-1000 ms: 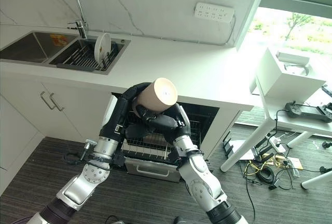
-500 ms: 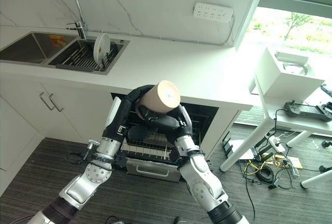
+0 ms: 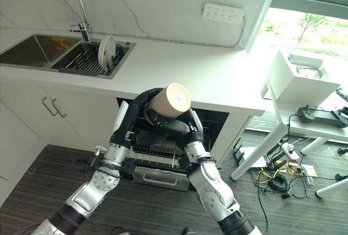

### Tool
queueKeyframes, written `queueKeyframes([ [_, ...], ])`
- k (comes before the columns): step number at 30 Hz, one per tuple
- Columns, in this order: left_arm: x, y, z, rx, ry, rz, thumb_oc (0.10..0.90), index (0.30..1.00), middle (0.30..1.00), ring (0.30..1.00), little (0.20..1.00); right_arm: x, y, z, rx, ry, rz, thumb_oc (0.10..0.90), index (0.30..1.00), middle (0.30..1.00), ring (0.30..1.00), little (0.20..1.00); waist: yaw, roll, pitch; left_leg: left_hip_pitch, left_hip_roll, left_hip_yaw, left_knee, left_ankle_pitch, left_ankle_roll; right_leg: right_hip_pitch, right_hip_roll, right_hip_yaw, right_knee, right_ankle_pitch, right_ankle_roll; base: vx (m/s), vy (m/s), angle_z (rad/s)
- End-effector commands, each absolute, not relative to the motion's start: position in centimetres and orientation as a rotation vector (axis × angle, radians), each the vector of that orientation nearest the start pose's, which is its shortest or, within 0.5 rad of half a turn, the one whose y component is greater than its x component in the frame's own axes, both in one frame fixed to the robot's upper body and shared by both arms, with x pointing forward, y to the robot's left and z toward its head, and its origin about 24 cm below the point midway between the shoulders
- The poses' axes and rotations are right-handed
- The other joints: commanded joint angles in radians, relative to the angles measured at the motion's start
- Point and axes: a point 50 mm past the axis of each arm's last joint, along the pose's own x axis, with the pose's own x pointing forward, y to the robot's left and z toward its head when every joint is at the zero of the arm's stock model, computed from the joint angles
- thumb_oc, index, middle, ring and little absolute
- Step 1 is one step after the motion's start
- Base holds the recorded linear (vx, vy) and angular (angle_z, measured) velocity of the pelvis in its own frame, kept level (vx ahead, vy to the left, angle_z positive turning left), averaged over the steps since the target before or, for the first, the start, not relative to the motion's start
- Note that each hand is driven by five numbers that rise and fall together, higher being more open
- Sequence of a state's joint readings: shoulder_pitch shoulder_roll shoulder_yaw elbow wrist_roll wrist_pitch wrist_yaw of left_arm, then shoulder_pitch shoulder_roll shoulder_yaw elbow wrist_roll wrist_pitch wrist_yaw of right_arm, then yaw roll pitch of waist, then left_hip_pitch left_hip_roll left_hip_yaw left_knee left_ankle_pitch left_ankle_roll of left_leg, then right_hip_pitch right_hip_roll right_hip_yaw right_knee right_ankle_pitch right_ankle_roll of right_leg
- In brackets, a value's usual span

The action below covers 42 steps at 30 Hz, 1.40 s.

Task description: Place the dishes in the dishwasher.

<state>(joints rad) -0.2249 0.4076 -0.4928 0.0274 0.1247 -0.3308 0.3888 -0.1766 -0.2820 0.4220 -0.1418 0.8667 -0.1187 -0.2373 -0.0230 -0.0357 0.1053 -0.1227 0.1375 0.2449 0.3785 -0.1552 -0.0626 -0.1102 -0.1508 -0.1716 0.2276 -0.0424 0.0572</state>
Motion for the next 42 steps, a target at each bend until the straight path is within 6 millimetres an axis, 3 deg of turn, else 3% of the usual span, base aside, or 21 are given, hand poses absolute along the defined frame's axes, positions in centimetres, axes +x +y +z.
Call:
queueKeyframes([
  [1, 25.4, 7.2, 10.7, 0.353, -0.643, -0.384, 0.4, 0.3, 0.3, 0.3, 0.3, 26.3, -10.9, 21.8, 0.799, -0.706, 0.354, 0.8, 0.9, 0.9, 0.9, 0.9, 0.013, 0.002, -0.057, 0.062, 0.036, -0.062, -0.078, -0.038, -0.01, 0.028, -0.077, -0.008, 0.072, -0.066, 0.105, 0.0, 0.0, 0.0],
  [2, 25.4, 7.1, 10.5, 0.356, -0.634, -0.396, 0.4, 0.3, 0.3, 0.3, 0.3, 26.2, -11.0, 22.1, 0.795, -0.73, 0.338, 0.453, 0.38, 0.38, 0.38, 0.38, 0.013, 0.002, -0.058, 0.062, 0.036, -0.061, -0.078, -0.038, -0.01, 0.028, -0.077, -0.007, 0.072, -0.066, 0.105, 0.0, 0.0, 0.0],
  [3, 25.3, 7.0, 10.4, 0.357, -0.629, -0.4, 0.4, 0.3, 0.3, 0.3, 0.3, 26.2, -11.1, 22.2, 0.792, -0.735, 0.332, 0.4, 0.3, 0.3, 0.3, 0.3, 0.012, 0.003, -0.059, 0.063, 0.037, -0.06, -0.078, -0.038, -0.01, 0.028, -0.077, -0.006, 0.072, -0.066, 0.105, 0.0, 0.0, 0.0],
  [18, 25.2, 7.3, 8.9, 0.397, -0.537, -0.468, 0.4, 0.3, 0.3, 0.3, 0.3, 26.6, -12.8, 21.1, 0.739, -0.695, 0.146, 0.4, 0.3, 0.3, 0.3, 0.3, -0.003, 0.009, -0.053, 0.066, 0.041, -0.048, -0.078, -0.036, -0.01, 0.023, -0.072, 0.006, 0.072, -0.063, 0.104, 0.0, 0.002, -0.03],
  [19, 25.2, 7.4, 8.7, 0.4, -0.529, -0.474, 0.547, 0.521, 0.521, 0.521, 0.521, 26.6, -12.9, 20.9, 0.738, -0.691, 0.137, 0.4, 0.3, 0.3, 0.3, 0.3, -0.003, 0.009, -0.053, 0.066, 0.041, -0.047, -0.078, -0.035, -0.01, 0.022, -0.071, 0.006, 0.072, -0.063, 0.104, 0.01, 0.003, -0.05],
  [20, 25.2, 7.9, 8.6, 0.413, -0.527, -0.466, 0.8, 0.9, 0.9, 0.9, 0.9, 26.7, -13.3, 20.6, 0.72, -0.68, 0.112, 0.4, 0.3, 0.3, 0.3, 0.3, -0.004, 0.012, -0.052, 0.066, 0.042, -0.046, -0.078, -0.034, -0.01, 0.021, -0.07, 0.008, 0.072, -0.062, 0.104, 0.0, 0.0, 0.0],
  [27, 25.4, 10.5, 8.1, 0.436, -0.493, -0.35, 0.8, 0.9, 0.9, 0.9, 0.9, 26.8, -15.0, 19.6, 0.678, -0.671, 0.052, 0.4, 0.3, 0.3, 0.3, 0.3, -0.003, 0.015, -0.048, 0.068, 0.043, -0.044, -0.078, -0.033, -0.012, 0.022, -0.069, 0.007, 0.072, -0.061, 0.103, 0.0, 0.0, 0.0],
  [28, 25.5, 11.8, 7.7, 0.465, -0.478, -0.302, 0.8, 0.9, 0.9, 0.9, 0.9, 26.7, -15.9, 19.4, 0.663, -0.68, 0.021, 0.4, 0.3, 0.3, 0.3, 0.3, 0.0, 0.015, -0.046, 0.068, 0.044, -0.045, -0.078, -0.032, -0.013, 0.023, -0.071, 0.005, 0.072, -0.061, 0.103, 0.0, 0.0, 0.0],
  [35, 25.7, 15.3, 7.2, 0.506, -0.446, -0.141, 0.8, 0.9, 0.9, 0.9, 0.9, 26.4, -18.2, 18.8, 0.638, -0.699, -0.053, 0.4, 0.3, 0.3, 0.3, 0.3, 0.006, 0.017, -0.045, 0.068, 0.041, -0.051, -0.078, -0.032, -0.014, 0.024, -0.072, 0.001, 0.072, -0.063, 0.102, 0.0, 0.0, 0.0],
  [42, 25.7, 18.6, 7.4, 0.527, -0.434, 0.03, 0.8, 0.9, 0.9, 0.9, 0.9, 26.1, -19.4, 18.4, 0.6, -0.704, -0.089, 0.4, 0.3, 0.3, 0.3, 0.3, 0.01, 0.018, -0.046, 0.067, 0.038, -0.059, -0.078, -0.031, -0.016, 0.026, -0.073, 0.0, 0.072, -0.064, 0.099, 0.0, 0.0, 0.0],
])
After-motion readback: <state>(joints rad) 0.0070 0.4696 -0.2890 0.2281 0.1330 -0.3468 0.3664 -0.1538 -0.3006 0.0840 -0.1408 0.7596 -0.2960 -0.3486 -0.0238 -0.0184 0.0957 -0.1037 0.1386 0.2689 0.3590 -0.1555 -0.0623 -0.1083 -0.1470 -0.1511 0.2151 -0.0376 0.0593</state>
